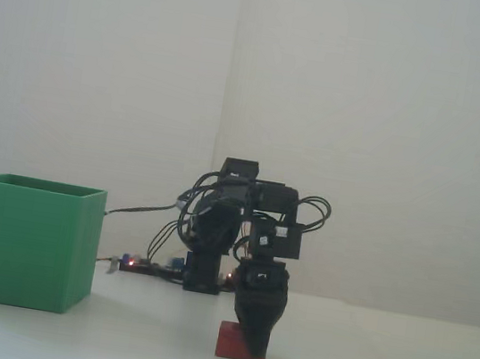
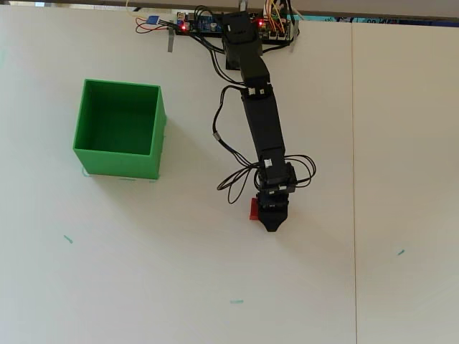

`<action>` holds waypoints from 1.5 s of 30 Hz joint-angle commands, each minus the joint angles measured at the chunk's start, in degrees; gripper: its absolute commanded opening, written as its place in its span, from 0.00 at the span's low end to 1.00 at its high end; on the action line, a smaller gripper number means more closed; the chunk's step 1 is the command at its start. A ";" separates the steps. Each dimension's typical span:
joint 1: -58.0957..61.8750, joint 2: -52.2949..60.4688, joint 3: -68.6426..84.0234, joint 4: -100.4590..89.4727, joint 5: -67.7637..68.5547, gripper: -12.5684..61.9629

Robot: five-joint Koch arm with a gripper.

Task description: Grasp a red block and put it in the green bin.

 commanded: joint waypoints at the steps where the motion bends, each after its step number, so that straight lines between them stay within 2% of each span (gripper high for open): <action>1: 0.09 0.62 -2.99 -2.37 -0.79 0.63; 5: 0.70 0.62 -2.99 -2.46 0.09 0.44; 8: 1.85 0.62 -3.25 -2.37 5.19 0.23; 13: 2.55 3.16 -8.09 -1.41 5.36 0.22; 23: 6.42 30.32 -10.90 11.34 3.87 0.22; 31: 24.52 40.61 -9.76 11.34 -2.37 0.22; 38: 37.97 43.59 -8.53 12.30 -6.15 0.22; 45: 46.58 45.18 -3.25 12.39 -8.79 0.22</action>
